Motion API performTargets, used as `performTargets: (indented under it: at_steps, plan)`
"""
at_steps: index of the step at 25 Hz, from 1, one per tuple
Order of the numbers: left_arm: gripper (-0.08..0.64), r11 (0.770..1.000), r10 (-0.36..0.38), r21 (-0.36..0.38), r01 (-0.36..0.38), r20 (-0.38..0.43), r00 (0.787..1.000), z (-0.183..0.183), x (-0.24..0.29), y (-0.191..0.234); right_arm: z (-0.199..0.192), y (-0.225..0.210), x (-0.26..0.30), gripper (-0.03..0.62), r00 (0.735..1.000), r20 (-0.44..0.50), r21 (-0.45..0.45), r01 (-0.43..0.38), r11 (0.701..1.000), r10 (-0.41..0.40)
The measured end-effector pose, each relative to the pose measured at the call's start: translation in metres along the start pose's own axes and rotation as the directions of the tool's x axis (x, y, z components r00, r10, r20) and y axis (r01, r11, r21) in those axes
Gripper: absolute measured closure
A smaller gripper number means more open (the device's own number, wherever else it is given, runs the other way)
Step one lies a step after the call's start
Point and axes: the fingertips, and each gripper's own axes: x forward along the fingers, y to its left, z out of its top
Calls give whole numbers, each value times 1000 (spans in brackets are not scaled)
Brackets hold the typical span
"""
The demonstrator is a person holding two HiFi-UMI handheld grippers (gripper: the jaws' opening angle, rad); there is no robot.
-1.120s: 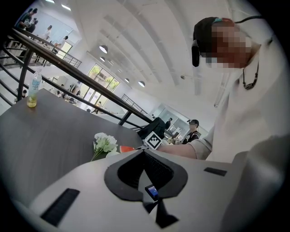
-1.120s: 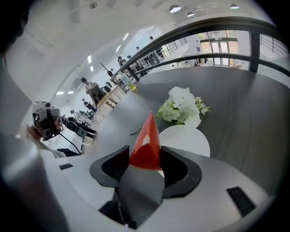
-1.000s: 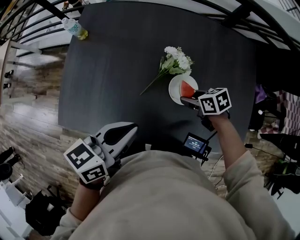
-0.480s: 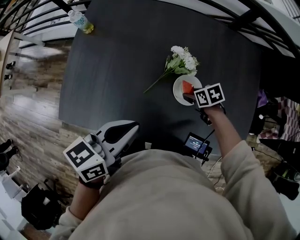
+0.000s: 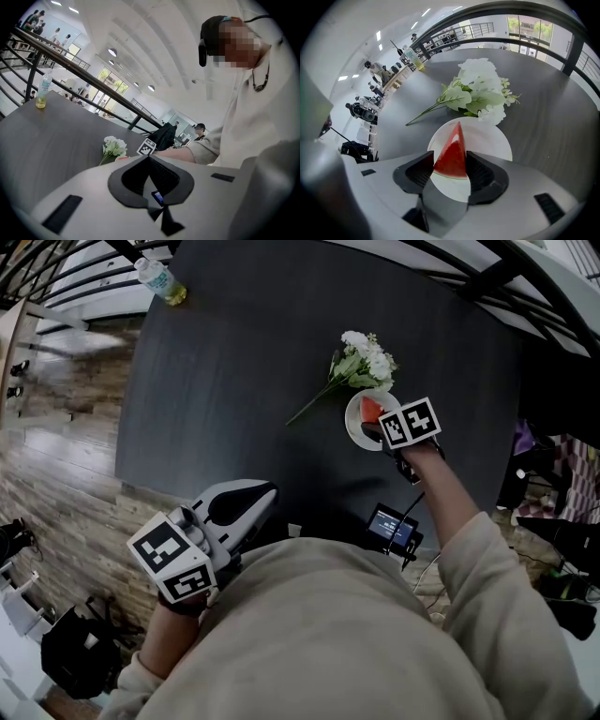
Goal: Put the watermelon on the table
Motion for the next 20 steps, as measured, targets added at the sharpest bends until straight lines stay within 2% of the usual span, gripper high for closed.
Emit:
performTargets:
  at_steps: [11,20]
  plan:
    - [552,1000,-4,6,4,-9,1000,-1,1,-4,-9,0,9,365,999,-38,14,17,1000,-17]
    - [552,1000,-10,9,10,-11,1000,0,-2,-6,-9,-2,8,341,999,-19,25,35,999,-34]
